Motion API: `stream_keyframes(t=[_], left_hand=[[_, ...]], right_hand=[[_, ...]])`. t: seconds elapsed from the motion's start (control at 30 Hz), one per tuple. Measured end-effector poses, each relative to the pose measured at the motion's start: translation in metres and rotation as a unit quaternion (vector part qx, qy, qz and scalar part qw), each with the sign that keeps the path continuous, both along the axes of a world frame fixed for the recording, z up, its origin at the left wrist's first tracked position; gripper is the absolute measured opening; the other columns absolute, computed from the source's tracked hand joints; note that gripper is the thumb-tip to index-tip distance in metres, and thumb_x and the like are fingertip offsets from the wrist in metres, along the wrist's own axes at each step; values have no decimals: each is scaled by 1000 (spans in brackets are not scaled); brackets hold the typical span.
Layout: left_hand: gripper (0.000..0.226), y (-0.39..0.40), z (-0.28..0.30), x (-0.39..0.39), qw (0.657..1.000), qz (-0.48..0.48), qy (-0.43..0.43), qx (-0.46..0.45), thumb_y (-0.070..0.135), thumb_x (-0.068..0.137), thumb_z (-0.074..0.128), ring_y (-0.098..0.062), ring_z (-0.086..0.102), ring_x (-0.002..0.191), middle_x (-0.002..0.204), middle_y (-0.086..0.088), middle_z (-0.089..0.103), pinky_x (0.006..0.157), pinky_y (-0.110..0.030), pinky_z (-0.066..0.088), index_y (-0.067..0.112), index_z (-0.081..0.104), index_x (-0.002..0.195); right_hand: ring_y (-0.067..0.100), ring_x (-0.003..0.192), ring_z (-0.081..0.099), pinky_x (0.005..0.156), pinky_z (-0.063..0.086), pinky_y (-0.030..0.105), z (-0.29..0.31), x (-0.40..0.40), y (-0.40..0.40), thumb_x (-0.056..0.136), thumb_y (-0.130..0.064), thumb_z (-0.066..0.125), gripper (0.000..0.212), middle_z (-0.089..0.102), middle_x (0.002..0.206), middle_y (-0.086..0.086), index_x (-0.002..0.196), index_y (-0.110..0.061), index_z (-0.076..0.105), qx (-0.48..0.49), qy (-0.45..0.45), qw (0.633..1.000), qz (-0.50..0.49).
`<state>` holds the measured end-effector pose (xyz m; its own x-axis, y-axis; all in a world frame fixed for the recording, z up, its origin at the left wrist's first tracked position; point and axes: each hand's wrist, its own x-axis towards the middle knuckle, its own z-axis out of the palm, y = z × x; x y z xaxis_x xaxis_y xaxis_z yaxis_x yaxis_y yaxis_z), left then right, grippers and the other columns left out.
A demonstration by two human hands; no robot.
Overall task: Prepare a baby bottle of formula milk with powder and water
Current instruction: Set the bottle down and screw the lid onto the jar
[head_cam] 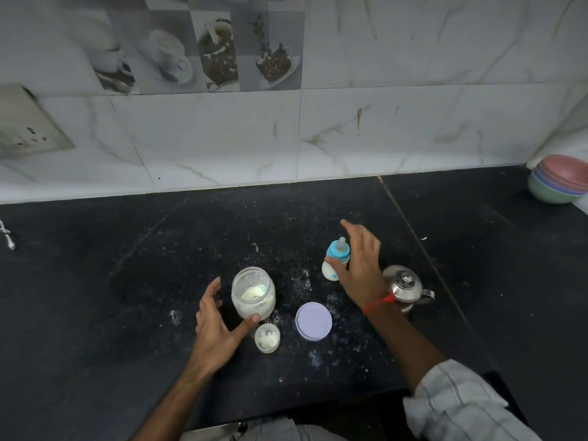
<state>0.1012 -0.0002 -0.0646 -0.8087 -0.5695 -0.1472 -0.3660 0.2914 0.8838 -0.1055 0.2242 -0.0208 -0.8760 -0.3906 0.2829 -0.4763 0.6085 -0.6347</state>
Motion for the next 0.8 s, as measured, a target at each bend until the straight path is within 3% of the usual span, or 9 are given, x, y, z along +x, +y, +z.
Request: stream_keyframes(t=[0.07,0.2,0.3,0.4,0.47,0.57,0.63,0.7,0.8], left_hand=[[129,-4,-4,-4,999,-31,-20,-3,78,53,75,-13,36,136,160,11,31,121,-53,26,37,14,159],[127,-8,-6,-12,997,-67,-25,-16,80,53,73,-18,29,149,160,12,37,121,-53,16,42,13,158],[120,-11,-4,-16,997,-79,-17,-14,80,54,76,-18,29,149,155,15,42,123,-56,17,48,18,155],[105,-14,-3,-19,994,-102,-7,-24,77,56,79,-15,34,145,145,32,43,121,-58,24,65,22,143],[100,-15,-4,-21,993,-115,-1,-24,74,57,82,-15,40,142,141,38,43,119,-59,29,69,23,138],[97,-17,-5,-23,993,-118,22,-21,68,60,88,-12,51,135,137,37,51,115,-59,38,66,29,137],[95,-16,-2,-25,992,-116,36,-24,62,63,90,-7,53,132,133,39,53,115,-56,40,66,30,136],[94,-13,5,-27,991,-120,58,-34,54,66,91,0,55,129,132,40,54,114,-51,44,66,31,137],[92,-6,21,-33,982,-149,106,-44,39,71,93,4,56,128,138,30,56,105,-36,52,62,35,139]], right_hand=[[25,130,39,107,37,40,-1,26,-3,90,-46,72,71,46,146,4,151,-30,41,80,42,994,64],[29,141,28,116,29,48,-29,61,-6,84,-60,70,87,26,158,2,156,-44,25,338,-108,911,210],[34,146,20,118,23,52,-46,71,-4,85,-56,71,88,16,165,5,158,-46,22,381,-140,889,211],[33,140,29,115,28,49,-46,73,-5,89,-43,68,76,25,159,3,155,-44,31,373,-120,900,191],[29,134,35,113,33,46,-42,74,-6,88,-36,67,71,32,151,1,152,-40,38,301,-118,930,173],[20,130,44,113,41,33,-22,76,-13,86,-30,75,65,37,139,-3,144,-41,48,50,-187,974,120],[17,126,55,108,49,28,-1,79,-24,83,-22,82,56,45,134,-3,131,-38,57,-125,-230,961,85],[24,118,65,101,57,35,15,81,-39,82,-13,85,45,54,128,1,117,-25,59,-273,-266,922,73],[25,127,63,99,58,43,29,83,-53,79,-22,86,43,59,135,1,105,-20,52,-342,-247,904,71]])
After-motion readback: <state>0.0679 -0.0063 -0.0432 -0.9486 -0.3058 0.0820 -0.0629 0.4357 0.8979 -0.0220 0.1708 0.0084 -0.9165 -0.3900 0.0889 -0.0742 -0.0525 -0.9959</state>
